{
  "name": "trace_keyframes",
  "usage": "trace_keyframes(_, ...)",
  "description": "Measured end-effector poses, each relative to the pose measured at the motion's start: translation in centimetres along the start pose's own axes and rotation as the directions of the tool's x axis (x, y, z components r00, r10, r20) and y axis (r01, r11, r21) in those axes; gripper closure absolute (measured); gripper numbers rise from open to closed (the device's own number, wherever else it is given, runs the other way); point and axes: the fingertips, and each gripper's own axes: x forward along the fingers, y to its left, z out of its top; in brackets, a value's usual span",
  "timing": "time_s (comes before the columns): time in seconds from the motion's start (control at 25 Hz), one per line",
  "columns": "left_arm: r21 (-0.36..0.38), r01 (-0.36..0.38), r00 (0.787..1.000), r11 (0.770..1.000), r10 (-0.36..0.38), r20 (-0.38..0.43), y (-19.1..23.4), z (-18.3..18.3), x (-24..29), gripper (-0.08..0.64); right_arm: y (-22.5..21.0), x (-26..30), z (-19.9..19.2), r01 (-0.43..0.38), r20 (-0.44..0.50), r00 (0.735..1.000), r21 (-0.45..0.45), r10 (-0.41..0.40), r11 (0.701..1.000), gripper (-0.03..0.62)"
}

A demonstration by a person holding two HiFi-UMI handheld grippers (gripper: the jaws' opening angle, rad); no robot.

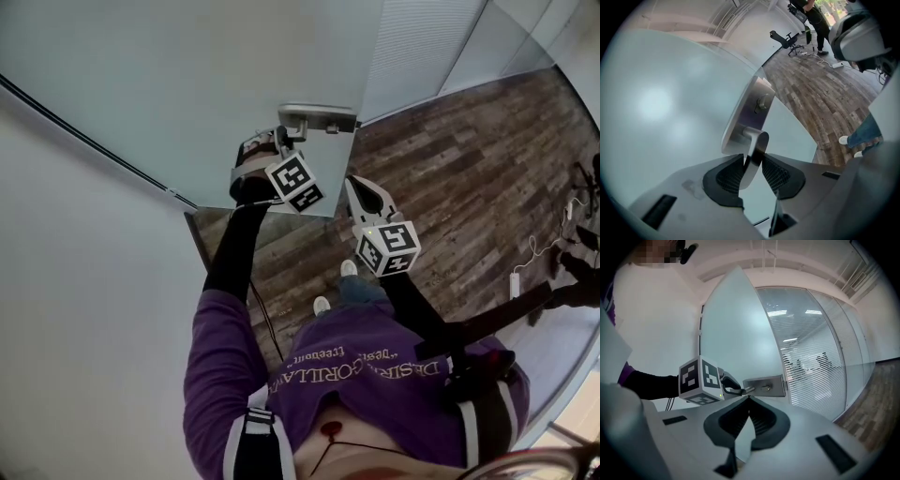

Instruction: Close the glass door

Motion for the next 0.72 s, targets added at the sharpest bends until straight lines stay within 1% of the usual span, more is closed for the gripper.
trace_keyframes(0.16,0.002,0.000,0.999,1.000,0.000,-0.032,0.9,1.3,1.4,0.439,-3.0,1.2,1.9,-0.013,0.017,1.000,-0.008,0.013,1.000,0.601)
trace_keyframes(0.24,-0.004,0.006,0.999,1.000,-0.006,-0.048,1.2,1.3,2.3,0.439,-4.0,1.9,2.5,-0.023,0.023,0.999,-0.014,0.024,1.000,0.601)
trace_keyframes(0.32,-0.013,0.008,0.998,1.000,-0.009,-0.066,1.4,1.1,3.3,0.439,-4.7,2.7,2.6,-0.034,0.025,0.999,-0.021,0.034,0.999,0.601)
trace_keyframes(0.56,-0.047,-0.021,0.996,0.999,0.016,-0.092,1.9,1.7,5.2,0.439,-7.1,3.0,2.3,-0.061,0.025,0.998,-0.035,0.062,0.998,0.601)
trace_keyframes(0.72,-0.067,-0.016,0.993,0.998,0.007,-0.121,4.5,2.2,7.8,0.439,-9.5,5.2,3.7,-0.070,0.012,0.997,-0.024,0.071,0.997,0.601)
